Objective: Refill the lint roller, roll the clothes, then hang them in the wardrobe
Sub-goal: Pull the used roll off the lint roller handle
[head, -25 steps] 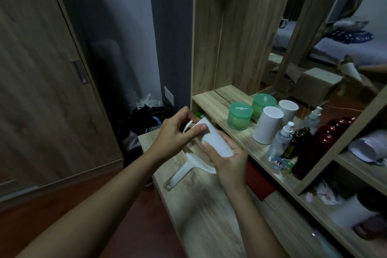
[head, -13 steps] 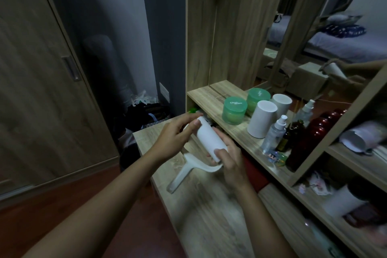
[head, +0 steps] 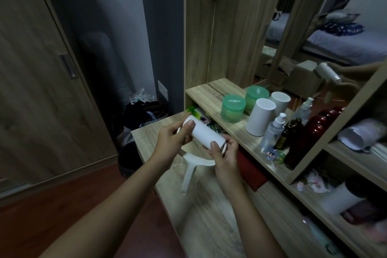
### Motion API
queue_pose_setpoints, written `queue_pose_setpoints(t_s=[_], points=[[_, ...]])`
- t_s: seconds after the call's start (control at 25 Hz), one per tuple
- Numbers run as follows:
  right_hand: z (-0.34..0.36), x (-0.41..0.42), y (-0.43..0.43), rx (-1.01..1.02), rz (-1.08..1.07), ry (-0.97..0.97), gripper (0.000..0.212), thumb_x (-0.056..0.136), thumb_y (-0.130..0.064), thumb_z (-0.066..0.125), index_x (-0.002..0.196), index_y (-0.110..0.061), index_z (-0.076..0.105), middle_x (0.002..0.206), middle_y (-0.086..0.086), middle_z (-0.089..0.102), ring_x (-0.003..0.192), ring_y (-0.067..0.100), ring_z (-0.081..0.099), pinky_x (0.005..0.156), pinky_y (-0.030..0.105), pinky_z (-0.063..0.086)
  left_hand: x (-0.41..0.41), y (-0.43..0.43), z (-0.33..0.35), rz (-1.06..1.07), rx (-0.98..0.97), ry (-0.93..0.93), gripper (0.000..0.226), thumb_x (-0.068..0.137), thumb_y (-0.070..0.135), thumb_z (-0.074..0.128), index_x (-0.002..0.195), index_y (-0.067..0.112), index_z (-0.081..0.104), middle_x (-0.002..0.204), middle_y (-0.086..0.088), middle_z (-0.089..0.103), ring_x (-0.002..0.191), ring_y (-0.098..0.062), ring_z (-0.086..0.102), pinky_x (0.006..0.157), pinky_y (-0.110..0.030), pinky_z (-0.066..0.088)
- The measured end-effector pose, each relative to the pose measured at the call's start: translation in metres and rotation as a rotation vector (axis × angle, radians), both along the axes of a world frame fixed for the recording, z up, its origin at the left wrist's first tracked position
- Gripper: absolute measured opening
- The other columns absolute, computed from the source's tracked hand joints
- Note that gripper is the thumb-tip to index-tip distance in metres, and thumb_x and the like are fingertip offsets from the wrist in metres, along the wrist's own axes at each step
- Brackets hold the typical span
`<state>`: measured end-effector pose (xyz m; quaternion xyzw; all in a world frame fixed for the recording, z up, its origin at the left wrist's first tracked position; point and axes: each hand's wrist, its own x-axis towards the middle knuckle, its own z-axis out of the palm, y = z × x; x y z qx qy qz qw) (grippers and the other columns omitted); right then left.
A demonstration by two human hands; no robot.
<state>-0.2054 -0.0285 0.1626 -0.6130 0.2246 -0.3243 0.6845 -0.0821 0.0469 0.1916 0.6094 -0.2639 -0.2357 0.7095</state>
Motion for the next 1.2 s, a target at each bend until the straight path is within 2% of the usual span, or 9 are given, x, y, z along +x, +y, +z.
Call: queue_pose_setpoints(t_s=[0.12, 0.28, 0.44, 0.6, 0.72, 0.8, 0.92, 1.08, 1.2], points=[[-0.002, 0.001, 0.003, -0.04, -0.001, 0.012, 0.038, 0.095, -0.016, 0.045, 0.128, -0.029, 0.032, 0.126, -0.008, 0.044, 0.093, -0.005, 0.064, 0.075, 0.011, 0.049, -0.007, 0.001, -0.017, 0.092, -0.024, 0.164, 0.025, 0.091, 0.027, 0.057, 0.113, 0.018, 0.067, 0.092, -0.003, 0.067, 0.078, -0.01, 0.063, 0.078, -0.028, 0.054], [-0.009, 0.002, 0.003, -0.152, -0.01, 0.107, 0.048, 0.097, -0.02, 0.04, 0.141, -0.03, 0.023, 0.139, -0.007, 0.026, 0.124, 0.001, 0.043, 0.104, 0.02, 0.039, -0.01, 0.001, -0.029, 0.124, -0.028, 0.258, 0.019, 0.091, 0.03, 0.057, 0.104, 0.021, 0.069, 0.106, -0.006, 0.068, 0.09, -0.018, 0.064, 0.074, -0.023, 0.052], [-0.015, 0.005, 0.0, -0.196, -0.063, 0.175, 0.051, 0.097, -0.019, 0.04, 0.146, -0.02, 0.023, 0.131, -0.005, 0.025, 0.112, -0.009, 0.041, 0.084, -0.005, 0.033, -0.012, -0.003, -0.037, 0.173, -0.024, 0.358, 0.022, 0.092, 0.027, 0.057, 0.107, 0.016, 0.068, 0.11, -0.007, 0.065, 0.081, -0.017, 0.062, 0.068, -0.02, 0.054], [-0.027, 0.003, -0.005, -0.142, -0.052, 0.267, 0.051, 0.098, -0.022, 0.04, 0.146, -0.021, 0.023, 0.13, 0.0, 0.025, 0.108, -0.001, 0.042, 0.078, -0.007, 0.034, -0.014, -0.005, -0.054, 0.221, 0.048, 0.431, 0.035, 0.09, 0.027, 0.06, 0.117, 0.005, 0.064, 0.097, -0.013, 0.068, 0.076, -0.018, 0.064, 0.072, -0.024, 0.055], [-0.047, -0.005, -0.016, -0.014, -0.023, 0.335, 0.051, 0.098, -0.022, 0.04, 0.146, -0.021, 0.024, 0.132, -0.003, 0.027, 0.116, 0.003, 0.036, 0.096, 0.011, 0.034, -0.012, -0.009, -0.065, 0.28, 0.074, 0.438, 0.037, 0.09, 0.026, 0.061, 0.12, 0.004, 0.062, 0.108, -0.019, 0.066, 0.083, -0.023, 0.065, 0.077, -0.029, 0.054], [-0.067, -0.009, -0.026, 0.19, -0.019, 0.336, 0.043, 0.098, -0.015, 0.041, 0.14, -0.017, 0.035, 0.116, -0.009, 0.038, 0.1, 0.001, 0.046, 0.089, 0.019, 0.039, -0.006, -0.012, -0.072, 0.306, 0.076, 0.463, 0.037, 0.089, 0.026, 0.062, 0.12, 0.005, 0.062, 0.112, -0.02, 0.065, 0.084, -0.024, 0.065, 0.075, -0.029, 0.054], [-0.101, -0.015, -0.043, 0.249, -0.086, 0.412, 0.027, 0.098, -0.007, 0.037, 0.087, -0.029, 0.048, 0.074, -0.01, 0.04, 0.05, -0.001, 0.039, 0.054, 0.015, 0.032, 0.0, -0.018, -0.084, 0.295, 0.094, 0.504, 0.039, 0.088, 0.027, 0.063, 0.12, 0.004, 0.062, 0.115, -0.021, 0.063, 0.084, -0.024, 0.063, 0.072, -0.027, 0.055], [-0.142, -0.019, -0.063, 0.346, -0.113, 0.462, 0.031, 0.099, -0.011, 0.034, 0.075, -0.029, 0.039, 0.074, -0.01, 0.038, 0.067, 0.002, 0.037, 0.065, 0.018, 0.031, 0.002, -0.028, -0.097, 0.283, 0.108, 0.53, 0.037, 0.088, 0.026, 0.064, 0.118, 0.005, 0.063, 0.113, -0.023, 0.063, 0.078, -0.022, 0.062, 0.072, -0.027, 0.056], [-0.159, -0.017, -0.073, 0.292, -0.101, 0.505, 0.022, 0.099, -0.018, 0.037, 0.116, -0.017, 0.051, 0.106, -0.006, 0.049, 0.102, 0.012, 0.048, 0.09, 0.027, 0.038, 0.006, -0.034, -0.105, 0.29, 0.134, 0.527, 0.036, 0.089, 0.026, 0.063, 0.118, 0.005, 0.063, 0.112, -0.021, 0.064, 0.077, -0.02, 0.063, 0.074, -0.028, 0.056]])
